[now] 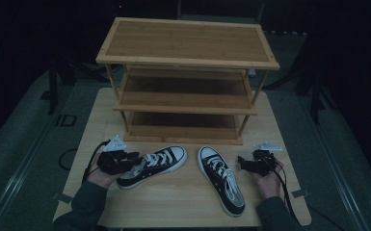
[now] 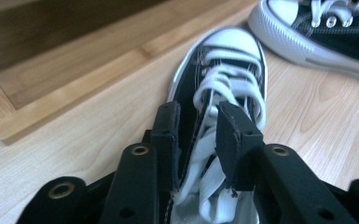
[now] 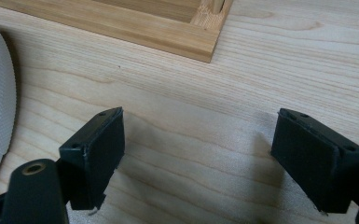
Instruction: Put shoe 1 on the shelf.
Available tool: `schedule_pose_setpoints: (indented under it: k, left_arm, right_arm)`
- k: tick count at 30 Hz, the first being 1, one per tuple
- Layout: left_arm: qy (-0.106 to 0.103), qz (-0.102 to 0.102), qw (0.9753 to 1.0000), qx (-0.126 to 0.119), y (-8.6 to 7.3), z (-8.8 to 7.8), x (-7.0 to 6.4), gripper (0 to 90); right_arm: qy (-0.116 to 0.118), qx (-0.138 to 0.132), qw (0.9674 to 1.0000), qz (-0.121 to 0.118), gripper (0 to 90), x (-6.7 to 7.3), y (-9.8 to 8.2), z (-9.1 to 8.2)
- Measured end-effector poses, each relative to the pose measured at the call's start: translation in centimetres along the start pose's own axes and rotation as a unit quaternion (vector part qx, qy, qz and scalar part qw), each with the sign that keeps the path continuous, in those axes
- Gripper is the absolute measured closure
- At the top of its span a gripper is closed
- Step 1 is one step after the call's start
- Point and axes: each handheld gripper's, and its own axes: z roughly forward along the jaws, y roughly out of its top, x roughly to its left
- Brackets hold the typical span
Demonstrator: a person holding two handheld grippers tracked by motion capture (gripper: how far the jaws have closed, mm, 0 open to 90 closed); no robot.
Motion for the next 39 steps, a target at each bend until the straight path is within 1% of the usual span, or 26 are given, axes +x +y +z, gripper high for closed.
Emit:
schedule_pose_setpoints:
  k: [3,8,9,11,12,14,16,17,18,20,24,30,34,39]
  left_arm:
    - [0.014,0.014,0.9995,0.026,0.2,0.7,-0.1,72.6]
    - [0.007,0.024,0.9985,0.049,0.5,1.9,0.2,75.6]
    - [0.004,0.022,0.9985,0.05,0.5,2.1,0.2,75.7]
    - [-0.001,0.025,0.9984,0.05,0.6,2.4,0.3,78.3]
    - [-0.001,0.027,0.9986,0.047,0.6,2.4,0.3,81.9]
    - [-0.006,0.022,0.9989,0.041,0.5,2.3,0.3,87.9]
    - [-0.021,0.015,0.9993,0.028,0.3,2.1,0.5,88.5]
    - [-0.021,0.015,0.9993,0.028,0.3,2.1,0.5,88.6]
    - [-0.036,0.012,0.9991,0.021,0.1,1.8,0.5,88.6]
    - [-0.048,0.008,0.9987,0.015,0.1,1.6,0.4,88.7]
    - [-0.064,0.008,0.9979,0.003,0.3,1.3,0.0,88.7]
    - [-0.069,0.016,0.9973,-0.016,1.5,0.7,-0.8,88.6]
    - [-0.081,0.02,0.9958,-0.037,2.6,0.0,-1.5,88.6]
    - [-0.089,0.028,0.9943,-0.051,4.2,-0.8,-2.4,88.6]
  right_arm:
    - [0.0,0.0,1.0,0.0,16.7,0.0,0.0,0.0]
    - [0.0,0.0,1.0,0.0,16.7,0.0,0.0,0.0]
    - [0.0,0.0,1.0,0.0,16.7,0.0,0.0,0.0]
    - [0.0,0.0,1.0,0.0,16.7,0.0,0.0,0.0]
    - [0.0,0.0,1.0,0.0,16.7,0.0,0.0,0.0]
    - [0.0,0.0,1.0,0.0,16.7,0.0,0.0,0.0]
    - [0.0,0.0,1.0,0.0,16.7,0.0,0.0,0.0]
    - [0.0,0.0,1.0,0.0,16.7,0.0,0.0,0.0]
    - [0.0,0.0,1.0,0.0,16.7,0.0,0.0,0.0]
    - [0.0,0.0,1.0,0.0,16.7,0.0,0.0,0.0]
    - [0.0,0.0,1.0,0.0,16.7,0.0,0.0,0.0]
    - [0.0,0.0,1.0,0.0,16.7,0.0,0.0,0.0]
    - [0.0,0.0,1.0,0.0,16.7,0.0,0.0,0.0]
    - [0.0,0.0,1.0,0.0,16.7,0.0,0.0,0.0]
